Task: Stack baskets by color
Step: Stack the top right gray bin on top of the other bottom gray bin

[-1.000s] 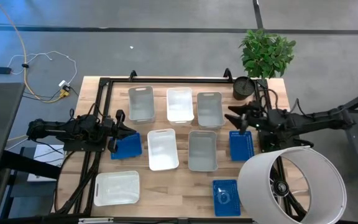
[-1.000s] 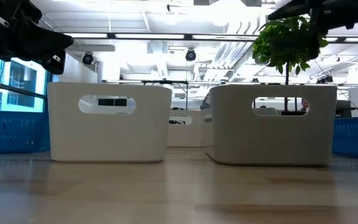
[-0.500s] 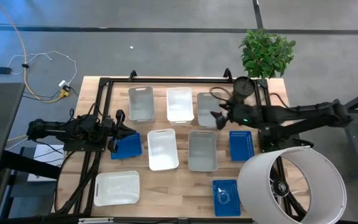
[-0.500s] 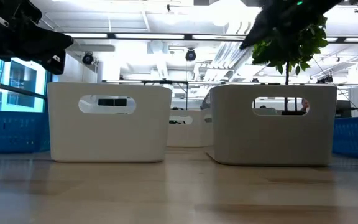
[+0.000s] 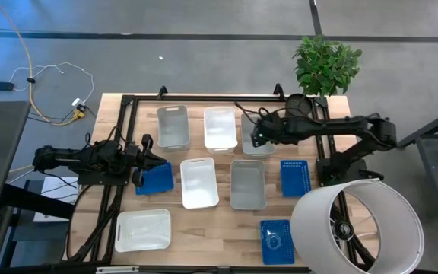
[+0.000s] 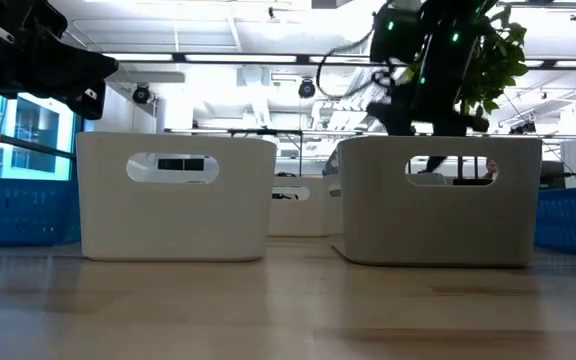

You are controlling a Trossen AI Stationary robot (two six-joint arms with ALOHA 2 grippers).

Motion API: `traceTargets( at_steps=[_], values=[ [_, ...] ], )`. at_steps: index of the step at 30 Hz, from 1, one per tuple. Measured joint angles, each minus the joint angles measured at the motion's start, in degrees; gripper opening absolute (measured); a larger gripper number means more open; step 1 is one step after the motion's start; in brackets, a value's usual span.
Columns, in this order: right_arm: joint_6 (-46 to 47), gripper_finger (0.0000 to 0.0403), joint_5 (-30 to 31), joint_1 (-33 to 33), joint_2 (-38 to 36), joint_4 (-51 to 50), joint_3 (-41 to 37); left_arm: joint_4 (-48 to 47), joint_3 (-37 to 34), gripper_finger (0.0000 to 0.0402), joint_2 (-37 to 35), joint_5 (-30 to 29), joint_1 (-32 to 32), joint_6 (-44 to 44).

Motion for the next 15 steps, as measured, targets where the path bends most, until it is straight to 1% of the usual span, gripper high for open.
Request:
traceTargets(
  at_steps=[3,6,15],
  values=[
    [-0.02,0.0291,-1.27,-1.58,3.00,-0.78,-1.49,0.00,0.00,0.0001,-0.01,0.02,0.02,0.01],
    [1.15,0.0291,-2.50,-3.40,4.19,-0.07,-2.84,0.00,0.00,0.0001,-0.02,0.02,0.00,0.02],
    [-1.10,0.0289,-5.09,-6.15,3.40,10.07,-10.37,0.00,0.00,0.0001,-0.01,0.02,0.00,0.00]
  ],
)
